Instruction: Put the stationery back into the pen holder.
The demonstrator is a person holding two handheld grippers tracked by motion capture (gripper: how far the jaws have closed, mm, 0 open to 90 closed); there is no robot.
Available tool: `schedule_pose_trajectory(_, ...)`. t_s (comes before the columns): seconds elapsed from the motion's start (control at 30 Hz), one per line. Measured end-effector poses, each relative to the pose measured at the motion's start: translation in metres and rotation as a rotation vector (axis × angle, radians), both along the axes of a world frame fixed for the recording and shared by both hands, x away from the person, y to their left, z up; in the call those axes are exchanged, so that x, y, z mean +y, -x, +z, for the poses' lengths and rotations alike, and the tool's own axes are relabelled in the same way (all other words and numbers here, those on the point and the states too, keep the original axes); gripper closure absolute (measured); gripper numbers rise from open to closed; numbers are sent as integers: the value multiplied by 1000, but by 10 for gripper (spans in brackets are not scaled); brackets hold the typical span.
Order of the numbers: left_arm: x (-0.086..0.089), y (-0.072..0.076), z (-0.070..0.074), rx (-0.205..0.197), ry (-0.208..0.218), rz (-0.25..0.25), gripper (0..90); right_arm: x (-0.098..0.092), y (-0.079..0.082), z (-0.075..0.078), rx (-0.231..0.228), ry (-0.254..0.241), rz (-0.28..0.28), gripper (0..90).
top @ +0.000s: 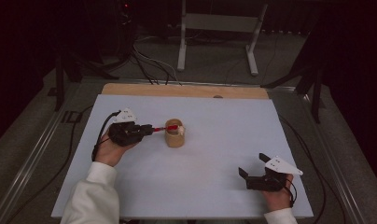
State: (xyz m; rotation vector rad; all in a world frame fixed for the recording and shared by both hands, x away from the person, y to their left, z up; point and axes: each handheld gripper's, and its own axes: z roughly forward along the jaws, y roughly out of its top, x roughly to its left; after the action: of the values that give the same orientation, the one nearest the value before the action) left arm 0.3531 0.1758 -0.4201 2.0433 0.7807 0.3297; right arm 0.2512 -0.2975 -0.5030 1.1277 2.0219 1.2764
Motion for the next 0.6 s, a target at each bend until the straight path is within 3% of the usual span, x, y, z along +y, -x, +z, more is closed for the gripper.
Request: schedule_pose_trajectory(0.6, -4, -3, -3, 6, 8, 4, 809, 0, 0, 0, 0, 0, 0, 2)
